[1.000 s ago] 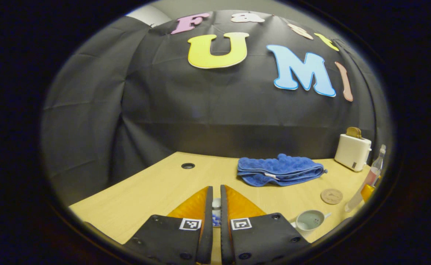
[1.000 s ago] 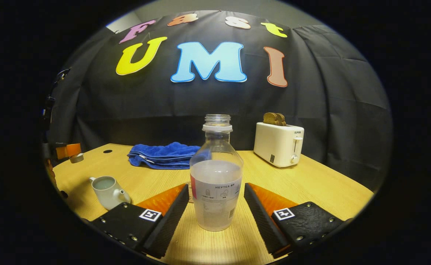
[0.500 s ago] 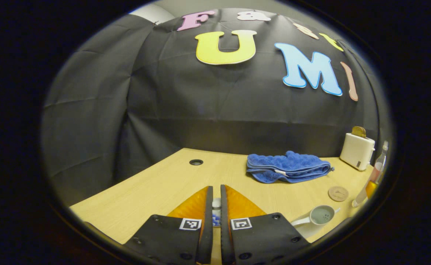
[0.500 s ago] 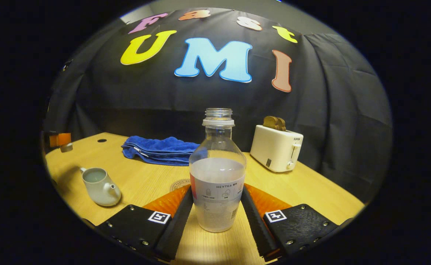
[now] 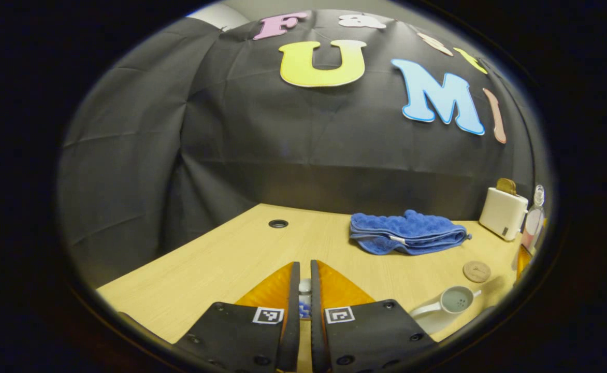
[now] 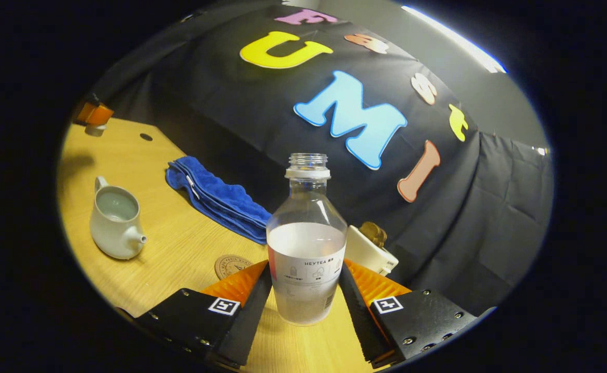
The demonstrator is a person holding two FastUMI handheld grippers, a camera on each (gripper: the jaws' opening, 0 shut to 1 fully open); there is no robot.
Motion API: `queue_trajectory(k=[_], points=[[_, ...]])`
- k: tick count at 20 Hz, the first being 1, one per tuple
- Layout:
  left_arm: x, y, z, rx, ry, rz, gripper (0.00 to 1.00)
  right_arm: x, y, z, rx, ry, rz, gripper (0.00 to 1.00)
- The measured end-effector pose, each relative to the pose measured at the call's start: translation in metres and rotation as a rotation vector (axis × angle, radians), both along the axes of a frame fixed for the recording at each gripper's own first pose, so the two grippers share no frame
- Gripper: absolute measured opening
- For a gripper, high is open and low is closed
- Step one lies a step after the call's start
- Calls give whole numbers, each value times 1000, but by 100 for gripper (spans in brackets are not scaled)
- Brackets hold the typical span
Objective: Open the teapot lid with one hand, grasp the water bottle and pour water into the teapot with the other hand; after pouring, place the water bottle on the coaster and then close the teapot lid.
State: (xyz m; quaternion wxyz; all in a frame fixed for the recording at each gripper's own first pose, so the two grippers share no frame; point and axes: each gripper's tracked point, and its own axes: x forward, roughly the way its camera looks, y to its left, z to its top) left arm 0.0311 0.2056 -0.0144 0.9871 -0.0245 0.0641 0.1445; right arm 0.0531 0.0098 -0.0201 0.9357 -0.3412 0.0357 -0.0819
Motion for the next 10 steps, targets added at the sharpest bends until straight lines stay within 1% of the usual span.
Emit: queue_trajectory(k=[2, 7, 10], points=[[0, 0, -1, 1, 1, 1, 15, 1, 4, 0, -93, -12, -10, 78], [-2, 2, 0, 3, 4, 8, 15, 3, 13, 9, -383, -82, -35, 78], [-2, 2, -1, 5, 6, 9, 15, 2, 22, 10, -505, -115, -30, 78]])
